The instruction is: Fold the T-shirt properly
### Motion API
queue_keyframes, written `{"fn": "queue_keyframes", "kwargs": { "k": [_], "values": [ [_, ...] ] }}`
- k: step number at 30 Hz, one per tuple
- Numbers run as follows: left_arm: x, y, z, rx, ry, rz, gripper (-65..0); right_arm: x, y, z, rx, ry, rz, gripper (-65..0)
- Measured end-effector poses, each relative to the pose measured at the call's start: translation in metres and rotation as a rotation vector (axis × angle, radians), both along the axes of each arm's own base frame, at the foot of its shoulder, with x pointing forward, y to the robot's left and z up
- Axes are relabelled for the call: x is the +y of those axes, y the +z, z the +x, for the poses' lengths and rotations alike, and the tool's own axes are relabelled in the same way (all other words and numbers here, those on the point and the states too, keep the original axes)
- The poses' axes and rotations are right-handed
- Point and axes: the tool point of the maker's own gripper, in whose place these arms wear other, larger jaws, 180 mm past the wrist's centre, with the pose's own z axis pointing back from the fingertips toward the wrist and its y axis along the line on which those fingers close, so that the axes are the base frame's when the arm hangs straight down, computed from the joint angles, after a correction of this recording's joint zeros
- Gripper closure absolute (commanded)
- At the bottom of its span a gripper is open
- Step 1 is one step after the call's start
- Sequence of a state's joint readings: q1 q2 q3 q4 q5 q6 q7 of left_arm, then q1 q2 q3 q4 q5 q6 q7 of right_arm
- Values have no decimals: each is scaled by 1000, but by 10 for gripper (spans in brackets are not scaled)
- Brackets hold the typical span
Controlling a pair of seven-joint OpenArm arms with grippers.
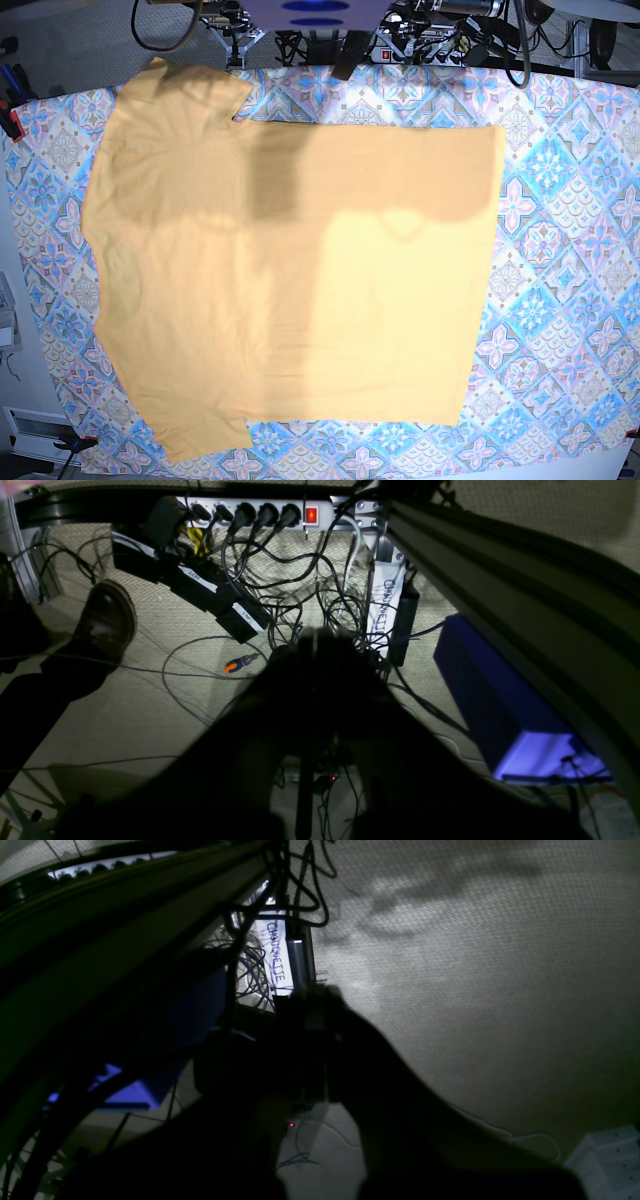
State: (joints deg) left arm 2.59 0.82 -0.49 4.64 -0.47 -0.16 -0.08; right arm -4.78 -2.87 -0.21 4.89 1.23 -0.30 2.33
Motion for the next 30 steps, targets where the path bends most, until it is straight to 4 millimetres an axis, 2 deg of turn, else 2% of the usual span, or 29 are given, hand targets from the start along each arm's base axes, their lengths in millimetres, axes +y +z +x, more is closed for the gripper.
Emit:
{"fn": "queue_keyframes", "kwargs": {
  "k": [8,30],
  "values": [
    [0,0,-7,8,0,0,0,0,0,0,0,0,0,0],
    [0,0,-7,7,0,1,0,0,0,0,0,0,0,0]
  ]
}}
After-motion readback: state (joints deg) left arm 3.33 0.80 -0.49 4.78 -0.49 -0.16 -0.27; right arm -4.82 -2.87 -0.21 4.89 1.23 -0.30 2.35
